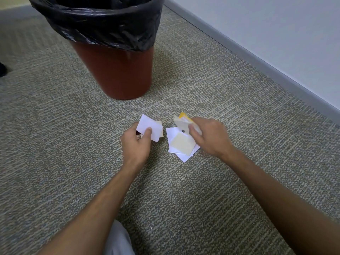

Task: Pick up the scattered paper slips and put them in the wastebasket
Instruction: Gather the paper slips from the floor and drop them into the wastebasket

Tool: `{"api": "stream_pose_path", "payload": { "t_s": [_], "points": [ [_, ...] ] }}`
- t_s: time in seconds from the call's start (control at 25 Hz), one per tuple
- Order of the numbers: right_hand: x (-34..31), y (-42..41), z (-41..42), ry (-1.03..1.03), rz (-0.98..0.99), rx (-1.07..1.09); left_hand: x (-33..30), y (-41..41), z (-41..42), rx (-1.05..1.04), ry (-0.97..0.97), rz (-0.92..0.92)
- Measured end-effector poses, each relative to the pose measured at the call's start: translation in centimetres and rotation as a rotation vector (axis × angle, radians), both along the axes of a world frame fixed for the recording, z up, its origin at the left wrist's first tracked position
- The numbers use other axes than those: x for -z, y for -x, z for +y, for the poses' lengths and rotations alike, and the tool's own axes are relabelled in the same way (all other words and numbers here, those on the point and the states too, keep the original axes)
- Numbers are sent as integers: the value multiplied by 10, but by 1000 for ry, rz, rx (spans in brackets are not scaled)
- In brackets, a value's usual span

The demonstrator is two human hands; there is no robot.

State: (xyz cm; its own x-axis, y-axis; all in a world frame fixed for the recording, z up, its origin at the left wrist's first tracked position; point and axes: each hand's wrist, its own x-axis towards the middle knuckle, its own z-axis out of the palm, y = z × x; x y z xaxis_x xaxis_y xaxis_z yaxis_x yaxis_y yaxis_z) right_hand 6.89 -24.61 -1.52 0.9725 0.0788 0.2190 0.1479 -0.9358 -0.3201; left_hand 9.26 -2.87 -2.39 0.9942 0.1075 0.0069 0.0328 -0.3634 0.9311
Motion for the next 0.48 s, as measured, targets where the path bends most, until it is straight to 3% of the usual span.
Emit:
{"api": "stream_pose_path", "payload": {
  "t_s": [0.16, 0.36, 0.48],
  "points": [
    [-10, -4, -32, -106, 126, 171, 2, -4, -17, 244, 14, 226],
    [6, -8, -43, -17, 338, 249, 18, -17, -50, 589, -469, 272],
    [15, -10, -35, -11, 359, 233, 17, -21, -64, 622, -571, 237]
  ]
}}
